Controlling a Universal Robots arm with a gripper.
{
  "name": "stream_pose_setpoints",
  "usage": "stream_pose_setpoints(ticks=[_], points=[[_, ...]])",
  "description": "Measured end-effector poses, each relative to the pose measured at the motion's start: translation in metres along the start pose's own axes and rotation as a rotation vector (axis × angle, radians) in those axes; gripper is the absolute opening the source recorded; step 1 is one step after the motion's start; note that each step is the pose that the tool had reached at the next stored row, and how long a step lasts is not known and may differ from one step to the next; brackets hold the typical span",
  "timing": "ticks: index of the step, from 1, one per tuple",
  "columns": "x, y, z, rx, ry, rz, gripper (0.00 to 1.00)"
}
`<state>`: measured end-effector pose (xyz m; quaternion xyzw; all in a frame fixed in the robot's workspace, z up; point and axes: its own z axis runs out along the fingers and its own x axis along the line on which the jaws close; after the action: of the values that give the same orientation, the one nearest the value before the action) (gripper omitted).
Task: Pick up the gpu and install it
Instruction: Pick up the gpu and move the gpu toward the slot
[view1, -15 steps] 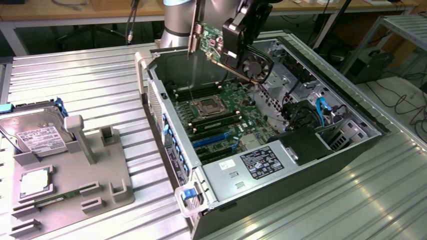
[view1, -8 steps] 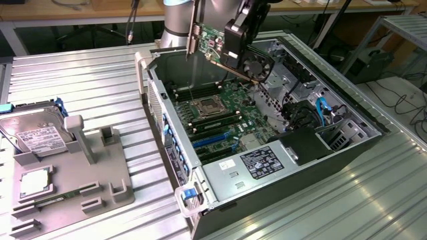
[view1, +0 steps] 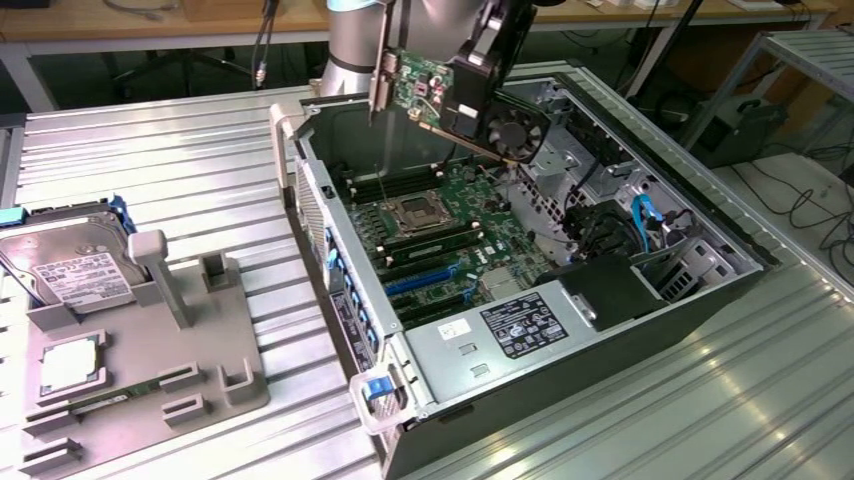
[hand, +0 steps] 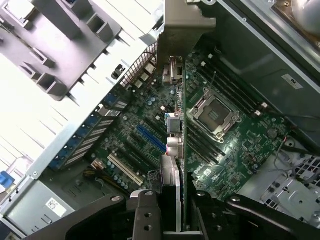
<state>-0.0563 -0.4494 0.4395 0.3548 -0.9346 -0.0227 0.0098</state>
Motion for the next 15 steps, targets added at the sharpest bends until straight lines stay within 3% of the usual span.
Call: stream_pose_setpoints(ticks=[15], points=[[0.0,0.0,0.0,0.0003,0.0058,-0.118,0.28]])
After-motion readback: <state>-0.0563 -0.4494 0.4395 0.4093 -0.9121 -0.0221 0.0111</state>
